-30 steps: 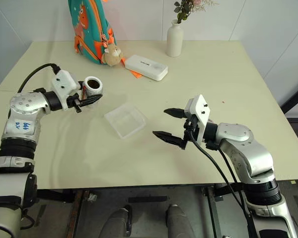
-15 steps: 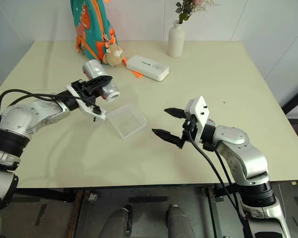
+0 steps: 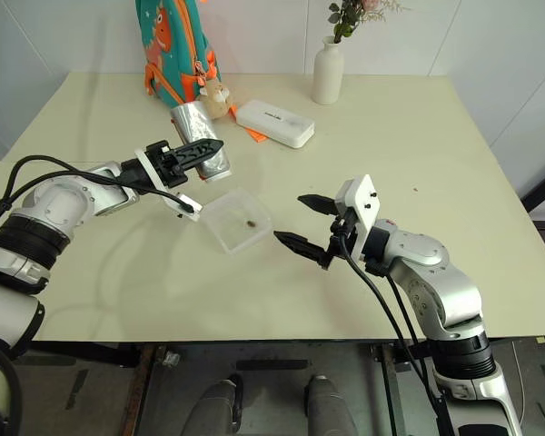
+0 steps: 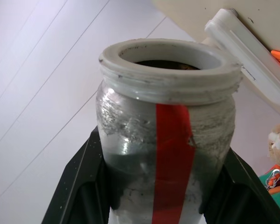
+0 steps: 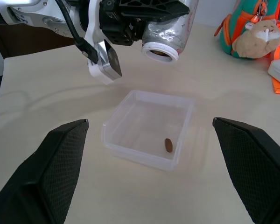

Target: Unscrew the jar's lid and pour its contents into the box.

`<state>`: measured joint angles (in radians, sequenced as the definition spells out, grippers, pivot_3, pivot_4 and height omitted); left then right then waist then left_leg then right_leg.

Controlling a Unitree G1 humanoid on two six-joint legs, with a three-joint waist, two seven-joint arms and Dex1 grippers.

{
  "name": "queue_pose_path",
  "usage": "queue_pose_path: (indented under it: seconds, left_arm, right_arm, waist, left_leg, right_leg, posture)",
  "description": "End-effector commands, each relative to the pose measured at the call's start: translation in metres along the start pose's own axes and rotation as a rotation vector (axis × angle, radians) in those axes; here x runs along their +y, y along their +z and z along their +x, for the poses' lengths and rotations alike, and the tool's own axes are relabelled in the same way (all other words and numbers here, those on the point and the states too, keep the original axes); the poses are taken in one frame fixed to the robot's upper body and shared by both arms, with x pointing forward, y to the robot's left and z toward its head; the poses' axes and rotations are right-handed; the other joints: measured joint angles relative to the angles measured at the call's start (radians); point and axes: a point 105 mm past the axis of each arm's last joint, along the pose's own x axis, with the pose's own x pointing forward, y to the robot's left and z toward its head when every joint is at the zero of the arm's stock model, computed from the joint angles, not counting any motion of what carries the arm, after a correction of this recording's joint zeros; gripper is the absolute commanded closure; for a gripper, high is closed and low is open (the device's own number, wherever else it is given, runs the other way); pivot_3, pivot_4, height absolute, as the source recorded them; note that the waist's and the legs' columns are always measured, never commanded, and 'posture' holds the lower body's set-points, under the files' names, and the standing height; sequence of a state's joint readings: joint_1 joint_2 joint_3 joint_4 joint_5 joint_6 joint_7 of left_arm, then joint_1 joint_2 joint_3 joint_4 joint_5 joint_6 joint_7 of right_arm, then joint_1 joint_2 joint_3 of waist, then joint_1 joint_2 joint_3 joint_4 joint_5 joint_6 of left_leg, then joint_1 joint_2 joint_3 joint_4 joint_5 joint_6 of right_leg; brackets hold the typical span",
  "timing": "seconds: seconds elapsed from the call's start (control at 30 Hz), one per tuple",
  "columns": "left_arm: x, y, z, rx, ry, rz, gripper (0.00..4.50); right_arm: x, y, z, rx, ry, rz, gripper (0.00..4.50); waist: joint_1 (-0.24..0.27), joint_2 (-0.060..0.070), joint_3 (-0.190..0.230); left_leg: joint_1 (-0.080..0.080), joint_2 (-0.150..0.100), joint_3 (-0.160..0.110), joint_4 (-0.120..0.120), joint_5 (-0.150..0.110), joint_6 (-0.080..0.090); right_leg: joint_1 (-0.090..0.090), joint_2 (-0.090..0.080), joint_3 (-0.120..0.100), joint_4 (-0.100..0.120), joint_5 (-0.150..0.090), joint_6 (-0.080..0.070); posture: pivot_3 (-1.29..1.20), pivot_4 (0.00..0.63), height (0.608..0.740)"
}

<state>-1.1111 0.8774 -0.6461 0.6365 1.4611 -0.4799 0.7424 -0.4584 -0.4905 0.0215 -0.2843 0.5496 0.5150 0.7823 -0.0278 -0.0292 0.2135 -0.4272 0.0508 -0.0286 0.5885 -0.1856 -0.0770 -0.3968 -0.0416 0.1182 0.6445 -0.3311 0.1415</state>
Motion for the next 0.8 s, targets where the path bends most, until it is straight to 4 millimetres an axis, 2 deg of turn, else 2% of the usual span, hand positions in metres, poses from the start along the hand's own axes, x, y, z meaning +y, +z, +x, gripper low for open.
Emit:
queue_pose_path:
  seconds: [0.03, 0.2, 0.27, 0.33, 0.47, 0.57, 0.63, 0.73, 0.8]
  left_arm:
    - [0.012, -0.012, -0.006, 0.031, 0.034, -0.009, 2.56]
    - [0.018, -0.017, -0.012, 0.026, 0.052, -0.024, 2.56]
    - [0.018, -0.019, -0.014, 0.038, 0.051, -0.086, 2.56]
    - [0.005, -0.029, -0.021, 0.143, 0.006, -0.331, 2.56]
    - [-0.034, -0.033, -0.037, 0.352, -0.107, -0.893, 2.56]
    - [-0.062, -0.035, -0.05, 0.532, -0.134, -1.371, 2.56]
    - [-0.078, -0.04, -0.059, 0.667, -0.093, -1.686, 2.56]
    - [-0.092, -0.052, -0.074, 0.832, 0.013, -1.945, 2.56]
    - [-0.099, -0.059, -0.085, 0.922, 0.082, -2.031, 2.56]
  right_arm:
    - [-0.002, 0.012, -0.004, -0.055, -0.018, -0.03, 0.01]
    - [-0.004, 0.012, -0.005, -0.056, -0.019, -0.033, 0.01]
    - [-0.005, 0.012, -0.004, -0.056, -0.017, -0.034, 0.01]
    - [-0.005, 0.012, -0.003, -0.057, -0.012, -0.034, 0.01]
    - [-0.004, 0.011, -0.003, -0.052, 0.0, -0.034, 0.01]
    - [-0.002, 0.011, -0.003, -0.048, 0.011, -0.036, 0.01]
    - [-0.001, 0.012, -0.003, -0.04, 0.021, -0.045, 0.01]
    - [-0.001, 0.011, -0.005, -0.019, 0.03, -0.068, 0.01]
    - [-0.002, 0.01, -0.005, -0.012, 0.032, -0.075, 0.01]
  waist:
    - [-0.001, 0.0, 0.0]
    - [0.0, 0.0, 0.0]
    - [0.0, 0.0, 0.0]
    - [0.0, 0.0, 0.0]
    - [-0.003, 0.0, 0.0]
    - [-0.001, 0.0, 0.0]
    - [-0.001, 0.0, 0.0]
    - [-0.004, 0.0, 0.0]
    - [-0.007, 0.0, 0.0]
  left_leg:
    - [0.0, 0.0, 0.0, 0.0, 0.0, 0.0]
    - [0.0, 0.0, 0.0, 0.0, 0.0, 0.0]
    - [0.0, 0.0, 0.0, 0.001, 0.0, 0.0]
    - [0.0, 0.0, 0.0, 0.002, 0.0, 0.0]
    - [0.001, 0.0, 0.001, 0.002, 0.0, 0.0]
    - [0.002, 0.0, 0.001, 0.003, 0.0, 0.0]
    - [0.001, 0.0, 0.0, 0.004, 0.0, 0.0]
    - [0.001, 0.0, -0.001, 0.007, 0.0, 0.0]
    - [0.001, 0.0, -0.002, 0.008, 0.0, 0.0]
  right_leg:
    - [0.0, 0.0, 0.0, 0.0, 0.0, 0.0]
    - [0.0, 0.0, 0.0, 0.001, 0.0, 0.0]
    - [0.0, 0.0, 0.0, 0.001, 0.0, 0.0]
    - [0.0, 0.0, 0.0, 0.002, 0.0, 0.0]
    - [0.0, 0.0, 0.0, 0.004, 0.0, 0.0]
    - [0.0, 0.0, 0.0, 0.006, -0.001, -0.002]
    - [0.0, 0.0, -0.001, 0.007, -0.001, -0.002]
    - [0.0, 0.0, -0.001, 0.009, -0.001, -0.002]
    - [0.0, 0.001, -0.001, 0.01, -0.001, -0.002]
  posture:
    - [0.0, 0.15, 0.74]
    - [0.0, 0.15, 0.74]
    - [0.0, 0.15, 0.74]
    - [0.0, 0.15, 0.74]
    - [0.0, 0.15, 0.74]
    - [0.0, 0.15, 0.74]
    - [0.0, 0.15, 0.74]
    - [0.0, 0.15, 0.74]
    - [0.0, 0.15, 0.74]
